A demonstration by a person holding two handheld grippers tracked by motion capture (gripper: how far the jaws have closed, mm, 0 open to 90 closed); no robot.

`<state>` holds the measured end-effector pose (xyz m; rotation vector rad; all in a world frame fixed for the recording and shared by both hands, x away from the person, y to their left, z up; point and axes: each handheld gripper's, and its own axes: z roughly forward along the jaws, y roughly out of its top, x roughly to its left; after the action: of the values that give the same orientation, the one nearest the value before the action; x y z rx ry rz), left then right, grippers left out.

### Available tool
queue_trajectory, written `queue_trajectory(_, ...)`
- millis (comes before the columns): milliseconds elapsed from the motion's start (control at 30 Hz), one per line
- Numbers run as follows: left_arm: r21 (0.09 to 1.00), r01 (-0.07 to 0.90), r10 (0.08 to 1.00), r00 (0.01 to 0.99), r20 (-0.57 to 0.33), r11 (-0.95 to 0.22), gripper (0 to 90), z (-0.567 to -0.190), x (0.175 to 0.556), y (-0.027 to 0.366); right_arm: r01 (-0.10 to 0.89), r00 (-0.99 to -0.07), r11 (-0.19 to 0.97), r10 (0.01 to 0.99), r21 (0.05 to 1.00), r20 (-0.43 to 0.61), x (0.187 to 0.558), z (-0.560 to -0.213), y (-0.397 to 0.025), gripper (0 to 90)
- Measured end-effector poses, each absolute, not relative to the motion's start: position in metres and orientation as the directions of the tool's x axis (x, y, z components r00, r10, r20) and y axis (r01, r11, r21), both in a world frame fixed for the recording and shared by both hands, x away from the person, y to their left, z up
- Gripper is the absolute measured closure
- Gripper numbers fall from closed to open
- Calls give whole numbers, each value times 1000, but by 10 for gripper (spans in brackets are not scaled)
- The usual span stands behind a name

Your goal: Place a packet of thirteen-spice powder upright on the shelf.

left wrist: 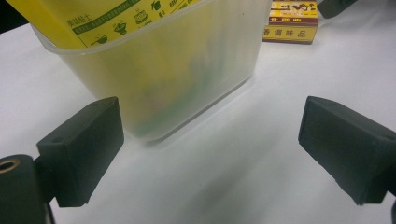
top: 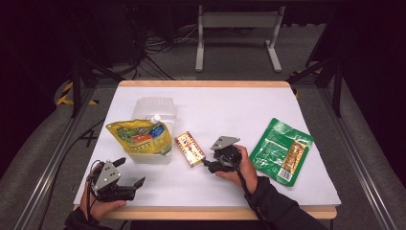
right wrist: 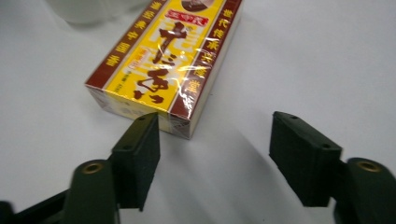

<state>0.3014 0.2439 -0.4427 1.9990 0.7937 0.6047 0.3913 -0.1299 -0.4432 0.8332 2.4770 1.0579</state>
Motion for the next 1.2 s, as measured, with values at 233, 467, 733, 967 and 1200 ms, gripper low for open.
queue_trajectory(233, 859, 300, 722, 682, 111, -415, 74, -443, 302, 243, 393, -808, 517, 589, 760, 18, 386, -441, -122, 232)
queue_trajectory(467, 854, 307, 718, 688, 107, -421, 73, -444, 303, 241, 444, -785, 504, 617, 741, 51, 386, -451, -101, 126)
queue_trajectory(733, 849, 313, 715, 691, 104, -426, 73, -445, 303, 241, 475, -740, 476, 671, 740, 43, 388, -452, -95, 229)
queue_trajectory(967, 845, 313, 709, 698, 105, -433, 69, -446, 303, 240, 457, -749, 493, 662, 740, 21, 388, -448, -105, 317)
queue_trajectory(1200, 847, 311, 709, 697, 105, -431, 70, -446, 303, 240, 398, -765, 494, 644, 773, -18, 389, -434, -119, 333)
